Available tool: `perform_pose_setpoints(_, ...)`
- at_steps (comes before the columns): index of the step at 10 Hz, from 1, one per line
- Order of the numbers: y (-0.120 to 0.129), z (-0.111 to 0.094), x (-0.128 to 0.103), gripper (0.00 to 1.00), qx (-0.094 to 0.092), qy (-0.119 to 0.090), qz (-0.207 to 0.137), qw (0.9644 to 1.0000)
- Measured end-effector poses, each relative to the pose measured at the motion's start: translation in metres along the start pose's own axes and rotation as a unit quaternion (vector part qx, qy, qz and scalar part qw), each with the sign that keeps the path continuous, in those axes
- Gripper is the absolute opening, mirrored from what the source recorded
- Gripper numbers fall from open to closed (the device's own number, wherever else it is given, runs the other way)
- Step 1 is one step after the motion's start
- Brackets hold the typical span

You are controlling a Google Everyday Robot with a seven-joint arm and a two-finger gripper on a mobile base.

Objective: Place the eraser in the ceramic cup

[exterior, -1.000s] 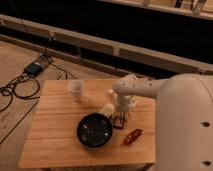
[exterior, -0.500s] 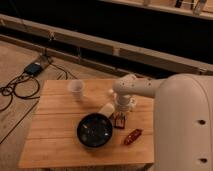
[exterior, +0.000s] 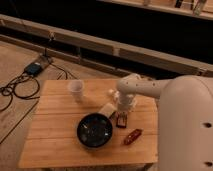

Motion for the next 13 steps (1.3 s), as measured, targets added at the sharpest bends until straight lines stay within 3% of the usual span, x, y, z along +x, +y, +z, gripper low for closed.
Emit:
perform_pose_setpoints(3,0.005,-0.038,-0.015,0.0,-0.003,-0.046,-0.01,0.9989)
perform_pose_setpoints(5,0.025,-0.071,-0.026,0.0,-0.007,-0.088,-0.037,0.9954)
perform_pose_setpoints(7,0.048,-0.104,-0.033,0.0,-0.011,-0.127,-0.067,0.9896)
perform_pose_setpoints(9,0.076,-0.133,-0.04,0.0,-0.015,-0.163,-0.106,0.9808)
perform_pose_setpoints(12,0.117,-0.161,-0.056,0.0,-0.023,-0.202,-0.157,0.9665)
perform_pose_setpoints(13,0.126,-0.164,-0.06,0.0,-0.026,-0.209,-0.167,0.9632)
